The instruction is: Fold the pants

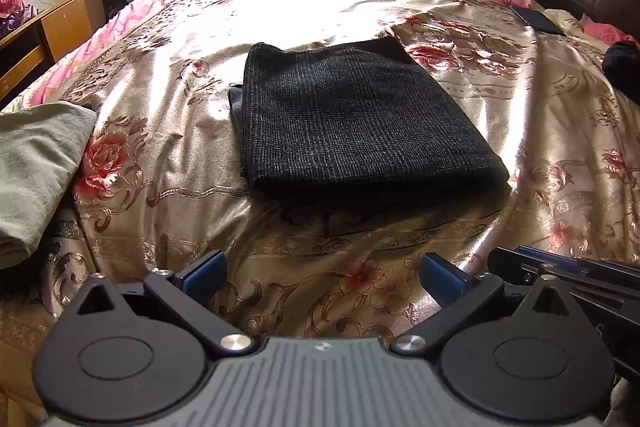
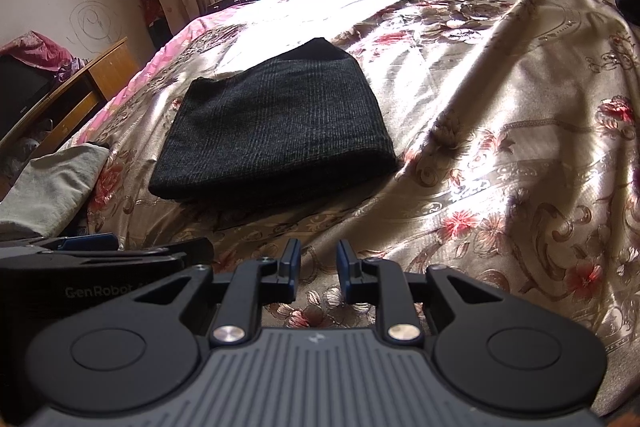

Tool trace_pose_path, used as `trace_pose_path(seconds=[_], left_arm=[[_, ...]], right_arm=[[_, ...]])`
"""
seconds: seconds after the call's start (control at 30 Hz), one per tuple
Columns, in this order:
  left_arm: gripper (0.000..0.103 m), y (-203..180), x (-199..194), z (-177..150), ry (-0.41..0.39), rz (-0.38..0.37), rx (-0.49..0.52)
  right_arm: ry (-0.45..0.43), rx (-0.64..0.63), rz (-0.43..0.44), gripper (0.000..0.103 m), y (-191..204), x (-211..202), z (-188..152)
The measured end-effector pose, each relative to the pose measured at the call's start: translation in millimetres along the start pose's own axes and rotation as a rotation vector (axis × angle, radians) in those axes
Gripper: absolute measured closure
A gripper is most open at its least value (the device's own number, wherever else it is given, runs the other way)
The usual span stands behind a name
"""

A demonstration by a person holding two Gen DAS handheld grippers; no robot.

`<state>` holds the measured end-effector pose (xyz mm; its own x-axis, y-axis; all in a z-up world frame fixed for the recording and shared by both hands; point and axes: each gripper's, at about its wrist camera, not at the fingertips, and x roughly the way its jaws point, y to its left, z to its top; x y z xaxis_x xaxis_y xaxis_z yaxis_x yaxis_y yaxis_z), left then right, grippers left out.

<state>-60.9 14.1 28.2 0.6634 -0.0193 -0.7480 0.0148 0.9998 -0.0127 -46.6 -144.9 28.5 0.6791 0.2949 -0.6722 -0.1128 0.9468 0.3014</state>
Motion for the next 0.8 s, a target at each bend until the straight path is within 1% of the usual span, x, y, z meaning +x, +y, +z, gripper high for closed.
trace_pose_path(seconds=[0.8], left_arm=[[0.000,-1.3,-1.5,-0.6,-0.006,0.005,0.007]], right_arm=[[0.004,0.003,0.000,0.082,-0.2,0.9,-0.2]])
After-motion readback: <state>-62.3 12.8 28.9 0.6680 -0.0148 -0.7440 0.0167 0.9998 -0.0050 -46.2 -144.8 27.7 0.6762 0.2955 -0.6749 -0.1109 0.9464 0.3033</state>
